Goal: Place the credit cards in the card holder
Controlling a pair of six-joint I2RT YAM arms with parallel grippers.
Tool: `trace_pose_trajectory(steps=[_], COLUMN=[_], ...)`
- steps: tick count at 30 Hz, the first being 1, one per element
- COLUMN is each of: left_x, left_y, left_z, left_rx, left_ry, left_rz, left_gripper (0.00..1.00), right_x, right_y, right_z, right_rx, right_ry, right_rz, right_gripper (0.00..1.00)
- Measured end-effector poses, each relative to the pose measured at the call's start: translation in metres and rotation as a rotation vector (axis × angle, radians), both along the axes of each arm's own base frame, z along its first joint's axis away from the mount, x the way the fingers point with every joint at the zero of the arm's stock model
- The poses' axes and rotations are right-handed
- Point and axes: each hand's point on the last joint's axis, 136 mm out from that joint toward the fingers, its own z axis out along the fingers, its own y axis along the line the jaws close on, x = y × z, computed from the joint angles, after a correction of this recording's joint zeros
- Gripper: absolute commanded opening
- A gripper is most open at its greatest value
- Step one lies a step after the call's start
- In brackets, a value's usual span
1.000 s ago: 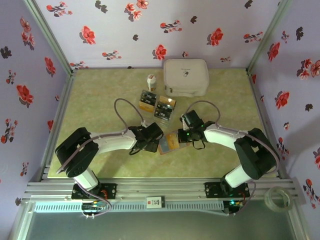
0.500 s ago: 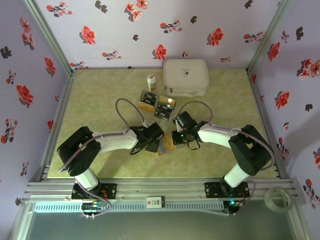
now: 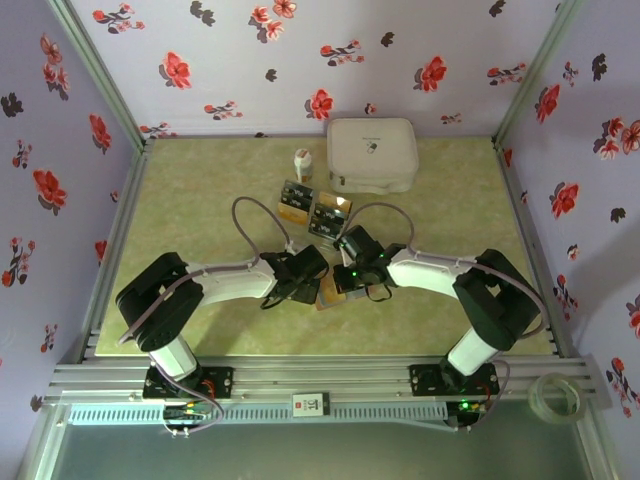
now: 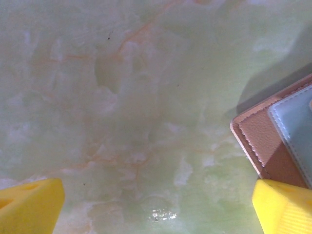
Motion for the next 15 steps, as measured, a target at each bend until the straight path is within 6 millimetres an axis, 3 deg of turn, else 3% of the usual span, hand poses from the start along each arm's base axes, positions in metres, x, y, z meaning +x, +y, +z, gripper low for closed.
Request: trace_pose_trajectory(steps=[8,15], left_x=[0.003,0.006], left_y=[0.010,0.022], left_z=[0.002,0.018], left_rx=[-0.016,-0.056], left_ry=[-0.010,-0.039], left_rz=[0.019,0.044], left_gripper=[1.00,1.00], right_x=[-0.002,0.010], right_y=[0.004,-0.001], right_z=[0.001,0.026], right_rx=[0.012,0.034], right_ry=[0.011,-0.068], right_rz=[-0.018,-0.053], right_gripper=[0.04,0.04])
